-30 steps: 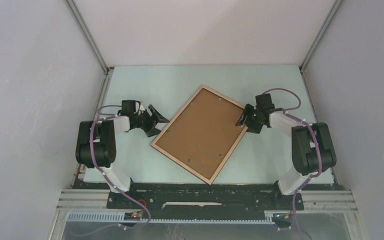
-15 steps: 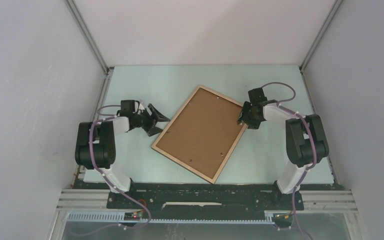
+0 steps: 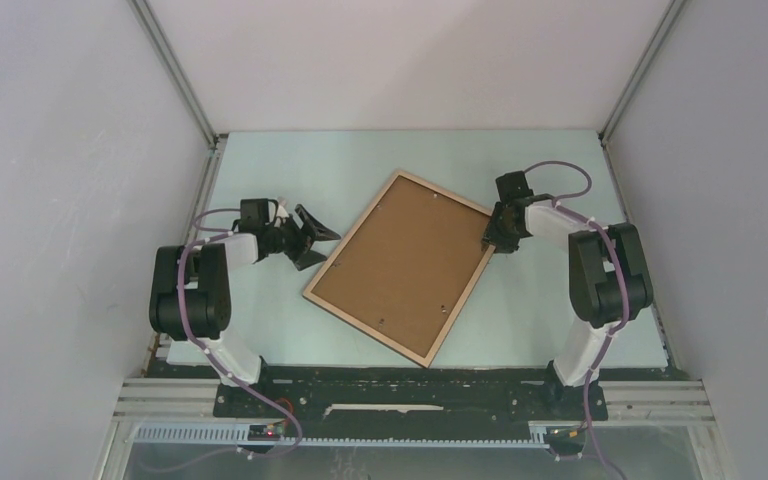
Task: Put the photo into the frame
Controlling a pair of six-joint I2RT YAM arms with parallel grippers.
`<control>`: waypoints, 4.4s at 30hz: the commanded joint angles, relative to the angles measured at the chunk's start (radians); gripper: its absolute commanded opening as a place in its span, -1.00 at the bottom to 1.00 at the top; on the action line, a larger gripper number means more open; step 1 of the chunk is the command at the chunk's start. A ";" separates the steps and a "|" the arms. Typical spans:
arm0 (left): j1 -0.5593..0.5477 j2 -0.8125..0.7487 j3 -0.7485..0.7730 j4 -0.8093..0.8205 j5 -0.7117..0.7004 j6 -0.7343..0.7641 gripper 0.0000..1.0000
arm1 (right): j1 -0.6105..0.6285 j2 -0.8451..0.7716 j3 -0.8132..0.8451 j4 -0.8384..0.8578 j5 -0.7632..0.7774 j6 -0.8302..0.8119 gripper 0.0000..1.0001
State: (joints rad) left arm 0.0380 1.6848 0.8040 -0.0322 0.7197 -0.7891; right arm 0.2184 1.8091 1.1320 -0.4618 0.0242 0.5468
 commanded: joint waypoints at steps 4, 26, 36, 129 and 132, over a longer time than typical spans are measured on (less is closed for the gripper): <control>0.005 -0.042 -0.027 0.028 0.032 -0.019 0.62 | 0.007 0.001 0.023 -0.015 0.005 0.011 -0.54; 0.005 -0.050 0.017 -0.036 -0.006 0.050 0.75 | -0.002 -0.193 -0.137 0.050 -0.201 -0.067 0.40; -0.029 0.005 0.071 -0.162 -0.127 0.118 0.78 | 0.070 -0.189 -0.235 0.159 -0.269 -0.013 0.40; -0.118 -0.019 -0.036 -0.012 -0.005 0.005 0.74 | 0.184 -0.098 -0.110 0.095 -0.229 -0.054 0.11; -0.182 -0.033 -0.086 0.040 -0.012 -0.048 0.74 | 0.185 -0.035 -0.045 0.110 -0.251 -0.059 0.13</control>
State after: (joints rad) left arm -0.0460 1.6920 0.7937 -0.0303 0.6544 -0.7582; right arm 0.3958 1.7042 0.9890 -0.4725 -0.1654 0.5060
